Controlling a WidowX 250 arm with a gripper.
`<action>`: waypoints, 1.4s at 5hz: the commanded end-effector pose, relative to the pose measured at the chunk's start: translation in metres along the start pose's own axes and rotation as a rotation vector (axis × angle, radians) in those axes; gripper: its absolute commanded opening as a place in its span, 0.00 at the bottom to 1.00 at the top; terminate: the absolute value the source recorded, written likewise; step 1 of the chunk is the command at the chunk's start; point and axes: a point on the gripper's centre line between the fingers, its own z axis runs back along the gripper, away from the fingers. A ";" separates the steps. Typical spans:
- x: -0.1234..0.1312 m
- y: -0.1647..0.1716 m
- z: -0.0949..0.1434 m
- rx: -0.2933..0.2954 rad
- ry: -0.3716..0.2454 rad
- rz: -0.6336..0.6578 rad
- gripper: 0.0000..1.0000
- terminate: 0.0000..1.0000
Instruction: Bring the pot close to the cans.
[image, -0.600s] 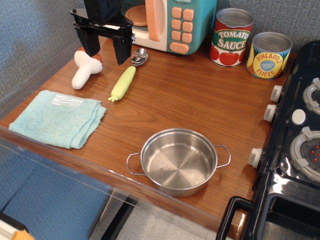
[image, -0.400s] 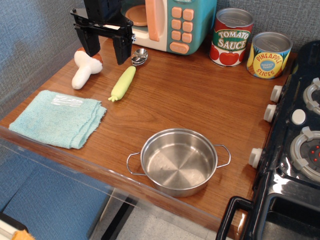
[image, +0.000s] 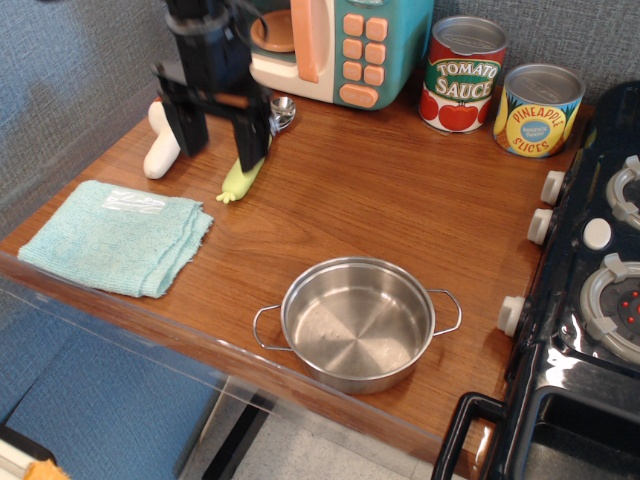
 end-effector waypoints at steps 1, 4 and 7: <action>-0.049 -0.067 0.014 -0.019 -0.076 -0.270 1.00 0.00; -0.076 -0.112 -0.026 0.041 0.000 -0.381 1.00 0.00; -0.035 -0.103 -0.008 0.105 -0.112 -0.267 1.00 0.00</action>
